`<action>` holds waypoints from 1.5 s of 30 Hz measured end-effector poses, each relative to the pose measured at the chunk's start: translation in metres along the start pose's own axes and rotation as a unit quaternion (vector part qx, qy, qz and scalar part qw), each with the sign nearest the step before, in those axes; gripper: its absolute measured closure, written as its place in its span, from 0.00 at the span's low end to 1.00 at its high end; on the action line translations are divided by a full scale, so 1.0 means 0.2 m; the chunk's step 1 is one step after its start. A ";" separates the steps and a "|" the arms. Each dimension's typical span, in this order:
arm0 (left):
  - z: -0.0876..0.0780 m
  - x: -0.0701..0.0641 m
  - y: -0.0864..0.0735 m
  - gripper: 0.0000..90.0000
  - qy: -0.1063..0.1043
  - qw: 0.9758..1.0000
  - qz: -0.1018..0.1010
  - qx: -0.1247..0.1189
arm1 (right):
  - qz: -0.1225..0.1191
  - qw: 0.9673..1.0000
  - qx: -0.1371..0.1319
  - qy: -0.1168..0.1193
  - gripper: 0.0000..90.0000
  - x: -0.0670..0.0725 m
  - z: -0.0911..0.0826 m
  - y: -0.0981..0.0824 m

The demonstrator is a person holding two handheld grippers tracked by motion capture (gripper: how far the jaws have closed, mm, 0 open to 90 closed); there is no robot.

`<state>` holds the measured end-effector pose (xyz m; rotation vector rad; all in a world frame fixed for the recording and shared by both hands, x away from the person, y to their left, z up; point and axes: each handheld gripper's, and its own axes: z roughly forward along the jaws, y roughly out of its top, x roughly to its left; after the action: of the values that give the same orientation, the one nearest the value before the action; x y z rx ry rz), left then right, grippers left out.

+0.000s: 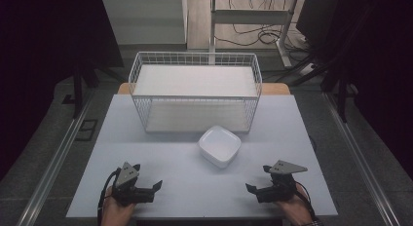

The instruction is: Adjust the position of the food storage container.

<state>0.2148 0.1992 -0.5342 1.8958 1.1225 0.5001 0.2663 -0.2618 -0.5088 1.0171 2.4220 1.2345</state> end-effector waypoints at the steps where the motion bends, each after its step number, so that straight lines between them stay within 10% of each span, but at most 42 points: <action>1: 0.00 0.00 0.00 0.02 -0.001 1.000 0.000 0.000 | 0.001 1.000 0.000 -0.001 0.02 0.00 0.00 0.00; 14: 0.00 -0.01 0.00 0.02 -0.006 1.000 0.001 0.005 | 0.015 1.000 0.010 -0.017 0.02 -0.03 0.04 0.11; 22: 0.01 -0.01 0.00 0.02 -0.009 1.000 0.002 0.013 | 0.030 0.999 0.015 0.004 0.32 -0.06 0.05 0.20; 39: 0.02 -0.01 0.00 0.02 -0.008 1.000 0.006 0.025 | -0.039 0.999 0.008 -0.011 0.97 -0.13 0.27 0.53; 45: 0.02 -0.01 0.00 0.03 -0.007 1.000 0.007 0.027 | -0.022 1.000 0.012 -0.011 0.99 -0.18 0.39 0.61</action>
<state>0.2156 0.1953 -0.5369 1.9523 1.1241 0.4676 0.3891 -0.1882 -0.4643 0.9726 2.4356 1.1757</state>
